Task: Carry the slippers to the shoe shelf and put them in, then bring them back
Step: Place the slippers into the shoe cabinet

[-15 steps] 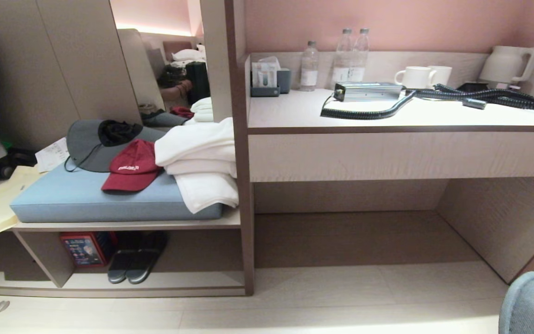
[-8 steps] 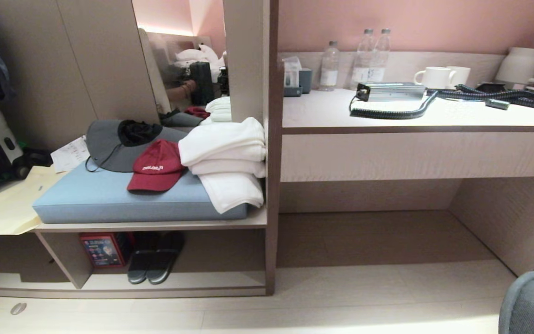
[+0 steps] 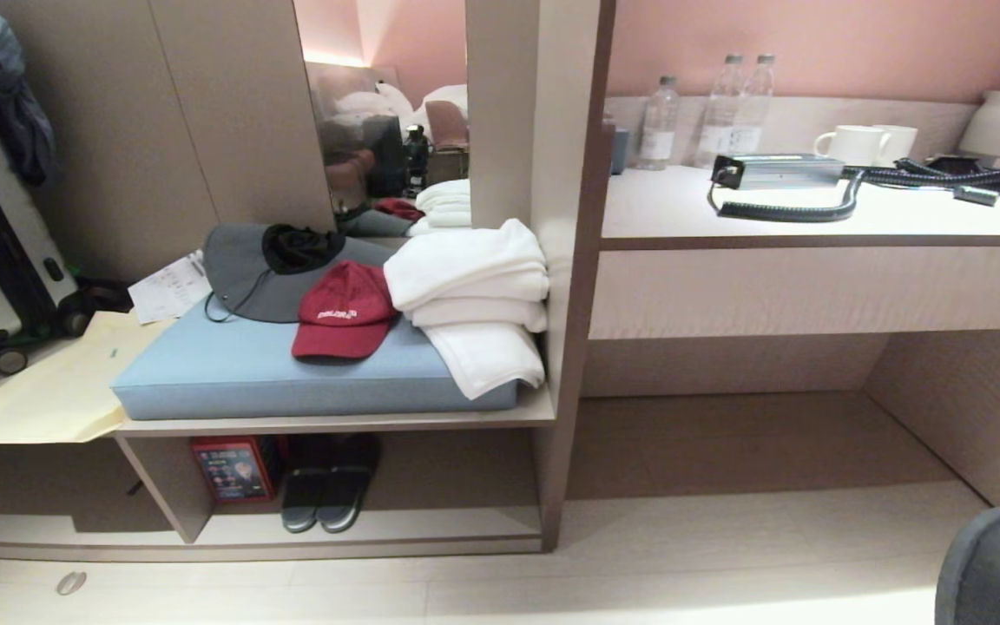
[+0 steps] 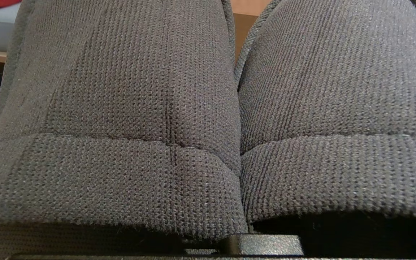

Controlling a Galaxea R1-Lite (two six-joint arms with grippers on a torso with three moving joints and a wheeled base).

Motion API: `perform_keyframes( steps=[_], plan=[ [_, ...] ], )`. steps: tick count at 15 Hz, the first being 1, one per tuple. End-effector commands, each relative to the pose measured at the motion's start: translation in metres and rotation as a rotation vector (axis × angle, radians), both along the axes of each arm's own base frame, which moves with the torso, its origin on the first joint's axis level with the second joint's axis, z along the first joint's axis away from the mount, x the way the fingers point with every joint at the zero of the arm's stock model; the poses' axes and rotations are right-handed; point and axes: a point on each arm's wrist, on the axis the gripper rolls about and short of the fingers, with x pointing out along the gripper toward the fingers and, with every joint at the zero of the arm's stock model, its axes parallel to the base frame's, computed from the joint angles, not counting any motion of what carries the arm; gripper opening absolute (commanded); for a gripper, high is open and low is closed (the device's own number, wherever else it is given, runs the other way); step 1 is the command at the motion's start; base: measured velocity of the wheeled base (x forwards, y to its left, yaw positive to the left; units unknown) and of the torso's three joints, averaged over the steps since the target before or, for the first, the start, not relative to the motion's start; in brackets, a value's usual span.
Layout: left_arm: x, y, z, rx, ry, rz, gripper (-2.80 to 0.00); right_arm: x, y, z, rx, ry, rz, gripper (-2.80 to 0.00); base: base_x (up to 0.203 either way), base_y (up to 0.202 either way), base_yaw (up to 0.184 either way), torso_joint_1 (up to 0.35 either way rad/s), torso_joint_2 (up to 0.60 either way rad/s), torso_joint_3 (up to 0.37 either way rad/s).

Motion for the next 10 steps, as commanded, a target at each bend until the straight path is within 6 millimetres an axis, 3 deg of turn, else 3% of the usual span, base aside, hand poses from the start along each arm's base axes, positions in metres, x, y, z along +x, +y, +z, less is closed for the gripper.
perform_keyframes(
  steps=[1, 10],
  plan=[
    [0.0001, 0.0, 0.0, 0.0, 0.001, 0.0, -2.8, 0.0001, 0.0, 0.0, -0.002, 0.001, 0.001, -2.8, 0.0, 0.196, -0.001, 0.007, 0.0, 0.007],
    [0.0001, 0.0, 0.0, 0.0, 0.001, 0.0, -2.8, 0.0001, 0.0, 0.0, -0.001, 0.001, -0.001, -2.8, 0.0, 0.195, -0.002, 0.002, 0.0, 0.002]
  ],
)
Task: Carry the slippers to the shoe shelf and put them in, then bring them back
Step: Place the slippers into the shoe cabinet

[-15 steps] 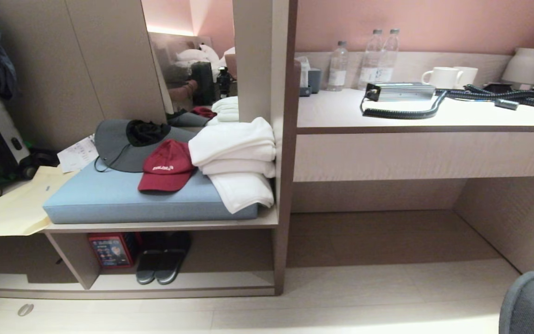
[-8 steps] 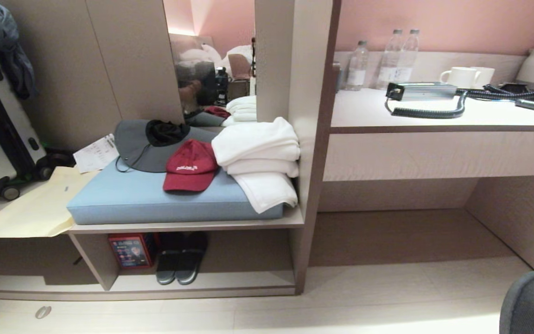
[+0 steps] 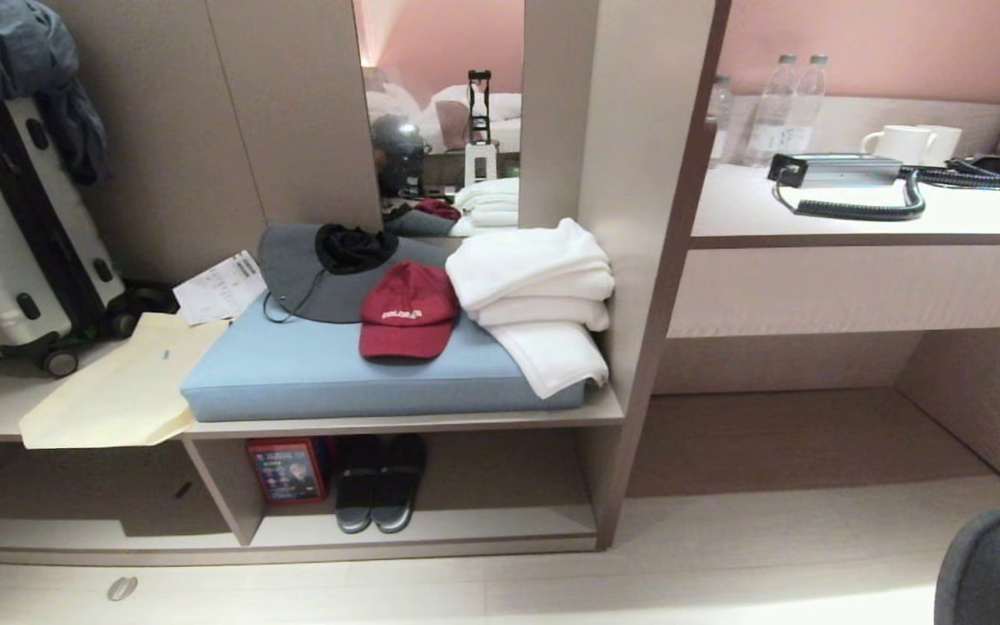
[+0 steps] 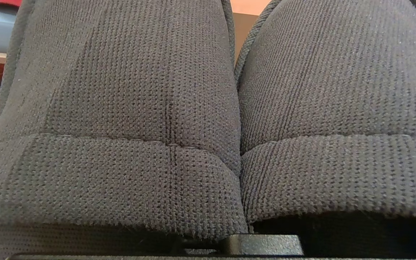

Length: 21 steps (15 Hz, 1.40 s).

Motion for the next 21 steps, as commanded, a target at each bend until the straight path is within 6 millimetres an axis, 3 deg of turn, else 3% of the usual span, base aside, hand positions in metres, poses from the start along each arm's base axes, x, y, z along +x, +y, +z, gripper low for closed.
perform_keyframes(
  steps=[1, 17, 21],
  plan=[
    [0.0001, 0.0, 0.0, 0.0, 0.001, 0.0, -2.8, 0.0001, 0.0, 0.0, -0.001, 0.001, 0.001, -2.8, 0.0, 0.193, -0.001, -0.002, 0.0, 0.002],
    [0.0001, 0.0, 0.0, 0.001, 0.001, 0.0, -2.8, 0.0001, 0.0, 0.0, -0.001, 0.001, 0.001, -2.8, 0.0, 0.194, -0.002, 0.003, 0.0, 0.003],
    [0.0001, 0.0, 0.0, 0.003, 0.001, 0.0, -2.8, 0.0001, 0.0, 0.0, -0.001, 0.001, 0.002, -2.8, 0.0, 0.066, 0.0, 0.002, 0.0, 0.002]
  ],
)
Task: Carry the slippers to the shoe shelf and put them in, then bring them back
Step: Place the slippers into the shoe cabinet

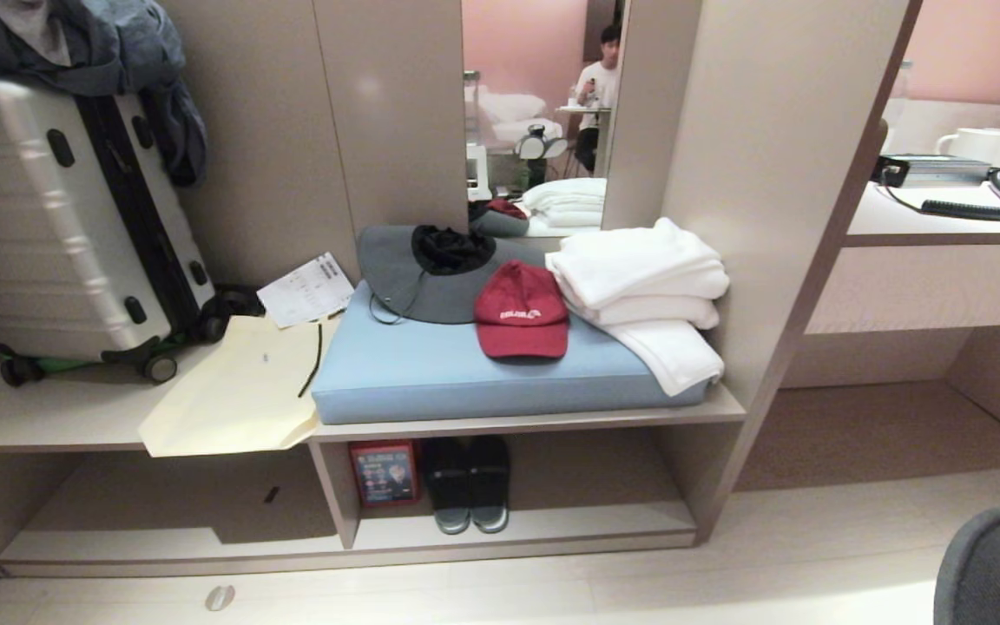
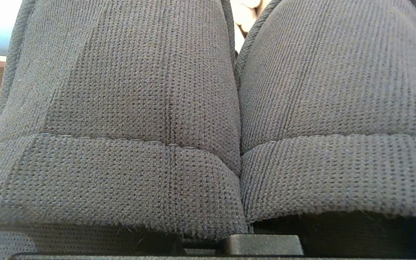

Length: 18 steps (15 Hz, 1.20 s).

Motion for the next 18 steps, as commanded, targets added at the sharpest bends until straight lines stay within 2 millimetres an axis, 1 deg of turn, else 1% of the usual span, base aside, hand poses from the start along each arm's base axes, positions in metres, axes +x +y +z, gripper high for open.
perform_keyframes(
  steps=[1, 3, 8, 13, 18],
  plan=[
    [0.0, 0.0, 0.0, -0.001, 0.0, 0.0, -2.8, 0.0001, 0.0, 0.0, -0.001, 0.001, 0.0, -2.8, 0.0, 0.0, 0.0, 0.0, 0.0, 0.0],
    [0.0001, 0.0, 0.0, -0.001, 0.001, 0.001, -2.8, 0.0001, 0.0, 0.0, -0.001, 0.001, 0.002, -2.8, -0.023, 0.0, 0.0, 0.001, 0.0, 0.001],
    [0.0001, 0.0, 0.0, 0.001, 0.001, -0.001, -2.8, 0.0001, 0.0, 0.0, 0.001, 0.001, 0.002, -2.8, -0.164, 0.0, 0.0, 0.003, 0.0, 0.002],
    [0.0001, 0.0, 0.0, 0.004, 0.001, 0.001, -2.8, 0.0001, 0.0, 0.0, 0.001, 0.001, 0.0, -2.8, 0.0, 0.0, 0.0, 0.001, 0.0, -0.005],
    [0.0001, 0.0, 0.0, 0.002, 0.001, 0.001, -2.8, 0.0001, 0.0, 0.0, 0.001, 0.001, 0.0, -2.8, 0.0, 0.0, 0.0, 0.003, 0.0, -0.172]
  ],
)
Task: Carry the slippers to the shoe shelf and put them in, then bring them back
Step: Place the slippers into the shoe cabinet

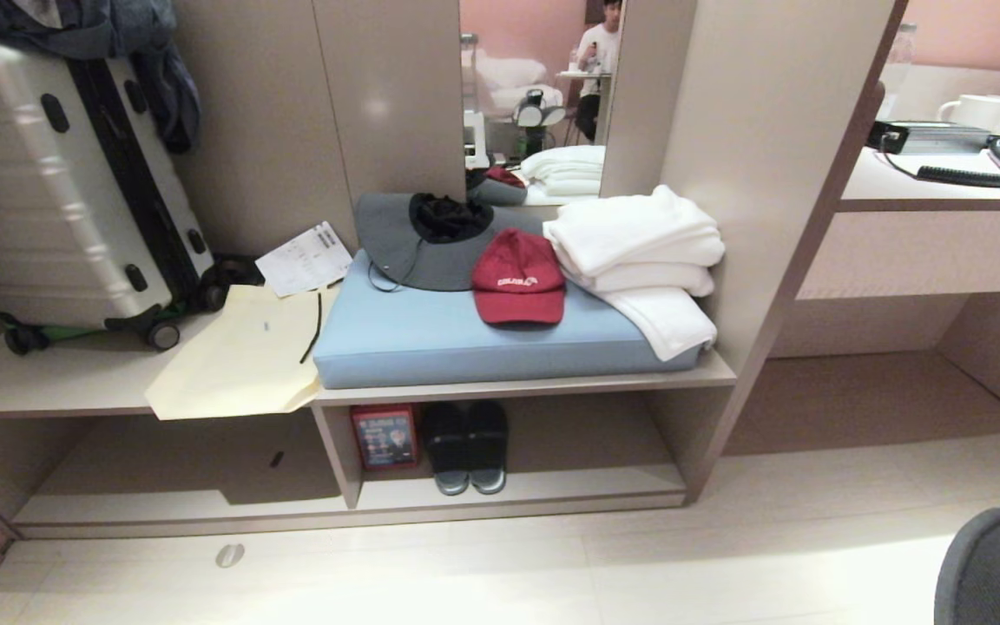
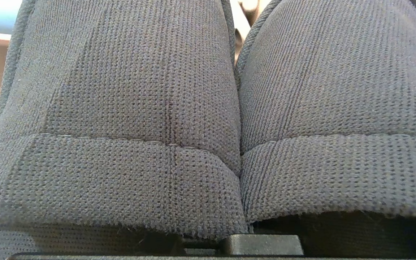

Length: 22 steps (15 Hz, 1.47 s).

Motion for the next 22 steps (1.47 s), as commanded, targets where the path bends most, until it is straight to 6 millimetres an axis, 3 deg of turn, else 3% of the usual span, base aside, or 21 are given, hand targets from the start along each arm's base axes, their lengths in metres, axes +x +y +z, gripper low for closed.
perform_keyframes(
  steps=[1, 22],
  plan=[
    [0.0001, 0.0, 0.0, -0.001, 0.001, 0.001, -2.8, 0.0001, 0.0, 0.0, -0.001, 0.001, 0.0, -2.8, 0.0, 0.0, 0.0, -0.002, 0.0, -0.197],
    [0.0001, 0.0, 0.0, 0.001, 0.001, 0.0, -2.8, 0.0001, 0.0, 0.0, -0.001, 0.001, 0.0, -2.8, 0.0, 0.0, 0.0, 0.004, 0.0, -0.198]
  ],
)
